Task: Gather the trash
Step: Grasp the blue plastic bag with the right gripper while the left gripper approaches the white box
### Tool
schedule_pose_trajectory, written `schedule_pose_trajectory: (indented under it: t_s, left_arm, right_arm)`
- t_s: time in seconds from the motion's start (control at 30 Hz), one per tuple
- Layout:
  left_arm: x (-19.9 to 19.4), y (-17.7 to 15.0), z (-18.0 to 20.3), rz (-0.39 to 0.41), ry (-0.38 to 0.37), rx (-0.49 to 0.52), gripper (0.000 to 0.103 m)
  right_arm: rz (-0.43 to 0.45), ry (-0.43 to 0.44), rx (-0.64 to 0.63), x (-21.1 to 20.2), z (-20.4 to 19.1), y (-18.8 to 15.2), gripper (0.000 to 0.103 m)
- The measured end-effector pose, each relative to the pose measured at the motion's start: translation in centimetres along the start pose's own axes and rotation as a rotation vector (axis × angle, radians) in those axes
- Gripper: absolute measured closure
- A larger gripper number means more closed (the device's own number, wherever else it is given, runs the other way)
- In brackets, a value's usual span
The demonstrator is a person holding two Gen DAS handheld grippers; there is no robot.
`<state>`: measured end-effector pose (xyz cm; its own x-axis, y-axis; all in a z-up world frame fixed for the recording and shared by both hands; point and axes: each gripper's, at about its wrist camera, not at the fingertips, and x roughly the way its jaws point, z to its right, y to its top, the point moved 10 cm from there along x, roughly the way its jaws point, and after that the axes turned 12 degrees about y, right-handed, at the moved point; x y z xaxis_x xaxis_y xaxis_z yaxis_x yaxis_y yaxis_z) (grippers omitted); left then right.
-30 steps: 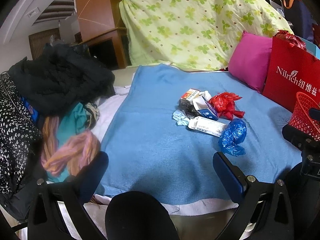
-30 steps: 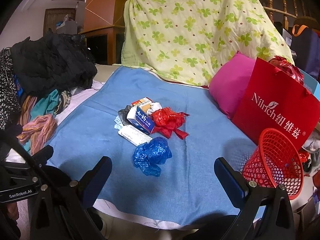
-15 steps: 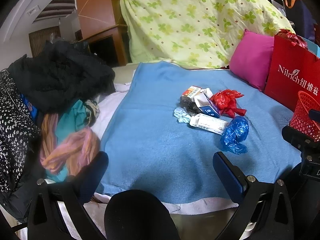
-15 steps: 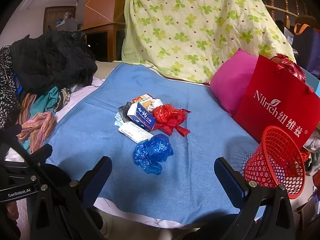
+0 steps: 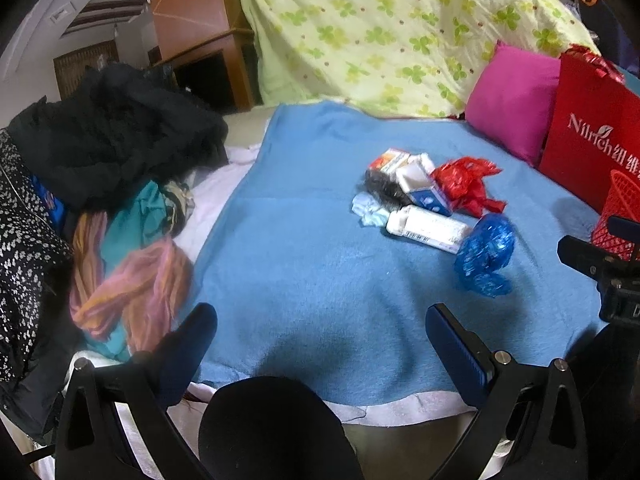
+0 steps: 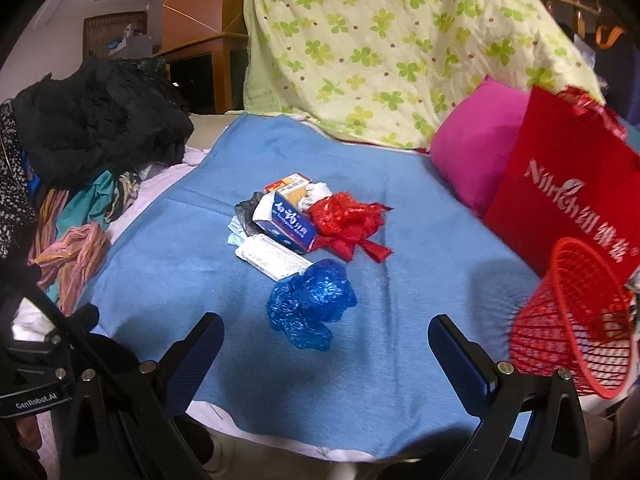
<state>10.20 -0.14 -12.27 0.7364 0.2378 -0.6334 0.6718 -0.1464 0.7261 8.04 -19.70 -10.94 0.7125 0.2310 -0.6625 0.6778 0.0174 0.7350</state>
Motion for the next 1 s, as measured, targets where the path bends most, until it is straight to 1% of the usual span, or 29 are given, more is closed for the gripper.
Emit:
schedule_pose_trajectory:
  t_s: [0.1, 0.23, 0.3, 0.4, 0.43, 0.5, 0.53, 0.63, 0.7, 0.77, 0.9, 1.0]
  left_arm:
    - [1.7, -0.3, -0.1, -0.039, -0.001, -0.005, 0.0]
    - [3.6, -0.3, -0.2, -0.071, 0.023, 0.0, 0.0]
    - [4.5, -0.1, 0.0, -0.082, 0.034, 0.007, 0.0]
    - [5.7, 0.4, 0.5, -0.096, 0.023, 0.021, 0.0]
    - [6.1, 0.7, 0.8, -0.098, 0.018, 0.028, 0.0]
    - [7.0, 1.4, 1.5, -0.101, 0.001, 0.036, 0.0]
    - [7.5, 1.8, 2.0, -0.106, -0.013, 0.037, 0.0]
    - [9.0, 3.0, 3.9, -0.131, -0.085, 0.028, 0.0]
    - [9.8, 3.8, 5.3, -0.15, -0.13, 0.014, 0.0]
    - [10.6, 4.4, 6.9, -0.176, -0.171, -0.002, 0.0]
    - [12.1, 5.8, 10.1, -0.212, -0.238, -0.048, 0.0]
    - [14.1, 6.5, 12.1, -0.248, -0.255, -0.092, 0.0]
  right_arm:
    - [-0.032, 0.061, 0.043, 2.8, 0.7, -0.4, 0.0]
    - [-0.095, 0.143, 0.129, 7.3, 1.9, -0.9, 0.0]
    - [-0.124, 0.166, 0.167, 9.3, 2.5, -1.1, 0.0]
    - [-0.151, 0.196, 0.224, 12.2, 3.3, -1.2, 0.002]
    - [-0.162, 0.21, 0.246, 13.0, 3.4, -1.3, 0.005]
    - [-0.202, 0.24, 0.286, 14.5, 3.9, -1.7, 0.023]
    - [-0.213, 0.262, 0.31, 15.3, 4.1, -1.9, 0.026]
    - [-0.198, 0.315, 0.335, 16.0, 4.5, -2.0, 0.033]
    - [-0.181, 0.338, 0.325, 15.9, 4.7, -1.8, 0.047]
    - [-0.167, 0.355, 0.334, 15.6, 5.3, -1.6, 0.054]
    - [-0.122, 0.331, 0.359, 14.3, 8.0, -1.2, 0.056]
    - [-0.083, 0.322, 0.379, 13.1, 9.7, -0.7, 0.056]
